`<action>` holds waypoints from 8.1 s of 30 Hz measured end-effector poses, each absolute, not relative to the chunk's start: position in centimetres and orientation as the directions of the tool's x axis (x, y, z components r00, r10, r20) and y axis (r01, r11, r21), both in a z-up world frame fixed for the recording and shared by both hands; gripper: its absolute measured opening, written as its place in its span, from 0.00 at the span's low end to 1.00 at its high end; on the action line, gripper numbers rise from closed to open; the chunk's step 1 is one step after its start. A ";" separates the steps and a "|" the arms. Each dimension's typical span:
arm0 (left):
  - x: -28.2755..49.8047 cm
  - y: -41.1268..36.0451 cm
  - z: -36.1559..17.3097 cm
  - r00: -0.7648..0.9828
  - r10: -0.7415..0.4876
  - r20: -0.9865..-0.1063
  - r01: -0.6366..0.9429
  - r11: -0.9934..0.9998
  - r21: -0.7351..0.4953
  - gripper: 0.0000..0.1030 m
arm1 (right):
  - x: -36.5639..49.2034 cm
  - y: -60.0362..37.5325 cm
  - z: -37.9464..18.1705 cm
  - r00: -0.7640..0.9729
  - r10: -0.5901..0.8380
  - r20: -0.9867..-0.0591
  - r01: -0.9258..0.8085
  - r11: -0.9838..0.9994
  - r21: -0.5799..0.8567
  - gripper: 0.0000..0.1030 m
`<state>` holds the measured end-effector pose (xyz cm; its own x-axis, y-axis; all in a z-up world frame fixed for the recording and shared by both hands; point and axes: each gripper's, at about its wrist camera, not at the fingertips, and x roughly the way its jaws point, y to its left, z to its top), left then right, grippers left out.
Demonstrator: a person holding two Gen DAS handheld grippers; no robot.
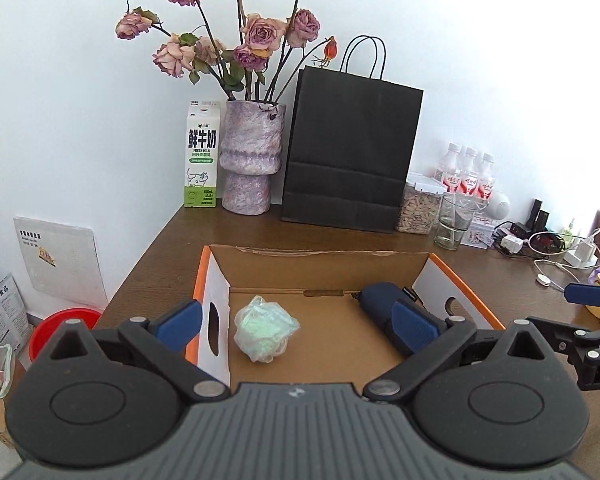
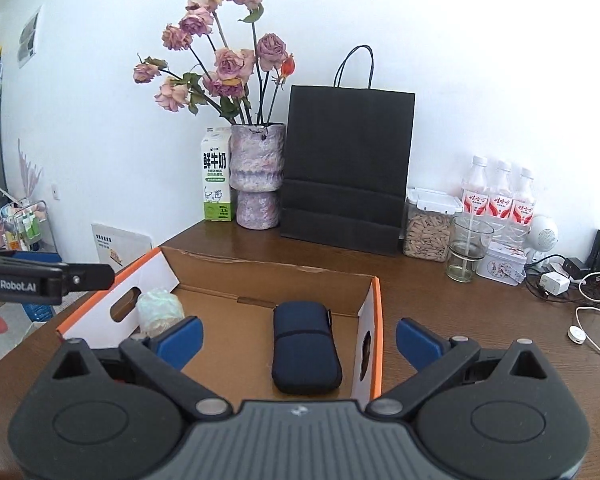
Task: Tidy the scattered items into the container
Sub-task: 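Lower the bag and case into the box and open both tools, then grasp the white bottle cap with the left tool while the right tool grasps the plush toy, then carry the cap and plush toy into the box and open both tools, then grasp the yellow soap bar with the left tool while the right tool grasps the tissue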
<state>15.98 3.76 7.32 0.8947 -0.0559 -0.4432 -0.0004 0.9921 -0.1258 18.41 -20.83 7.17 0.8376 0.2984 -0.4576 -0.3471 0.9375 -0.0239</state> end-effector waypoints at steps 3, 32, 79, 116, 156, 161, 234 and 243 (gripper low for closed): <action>13.5 4.1 6.5 0.899 -0.065 -0.433 0.010 0.992 -0.129 1.00 | 15.8 -21.8 6.4 0.843 0.311 -0.439 -0.355 0.935 -0.019 1.00; 4.4 2.3 -2.0 0.851 -0.098 -0.515 0.027 0.989 -0.144 1.00 | 4.8 -24.3 -3.3 0.816 0.260 -0.517 -0.285 0.958 0.032 1.00; 7.5 7.7 -4.3 0.815 0.100 -0.571 -0.178 0.981 -0.082 0.74 | 8.5 -23.5 -6.0 0.822 0.199 -0.534 -0.260 0.965 -0.042 0.49; 8.3 5.9 2.9 0.935 0.048 -0.353 -0.098 0.988 -0.124 0.39 | 8.7 -24.4 1.7 0.928 0.231 -0.291 -0.255 0.966 -0.049 0.49; 33.7 2.5 1.2 0.735 0.155 -0.661 -0.153 0.986 0.061 0.39 | 35.1 -8.7 1.4 0.680 0.177 -0.711 -0.364 0.924 -0.119 0.49; 33.6 2.2 1.1 0.731 0.177 -0.659 -0.150 0.984 0.098 0.41 | 34.9 -8.4 1.2 0.679 0.169 -0.714 -0.366 0.921 -0.130 0.50; 4.9 3.1 -1.3 0.941 0.009 -0.338 -0.046 0.994 -0.102 1.00 | 4.8 -22.4 -2.1 0.825 0.345 -0.448 -0.362 0.931 0.051 1.00; 4.5 3.3 -3.1 0.917 0.005 -0.398 -0.056 0.992 -0.116 1.00 | 5.0 -21.6 -4.3 0.790 0.341 -0.510 -0.352 0.933 0.079 1.00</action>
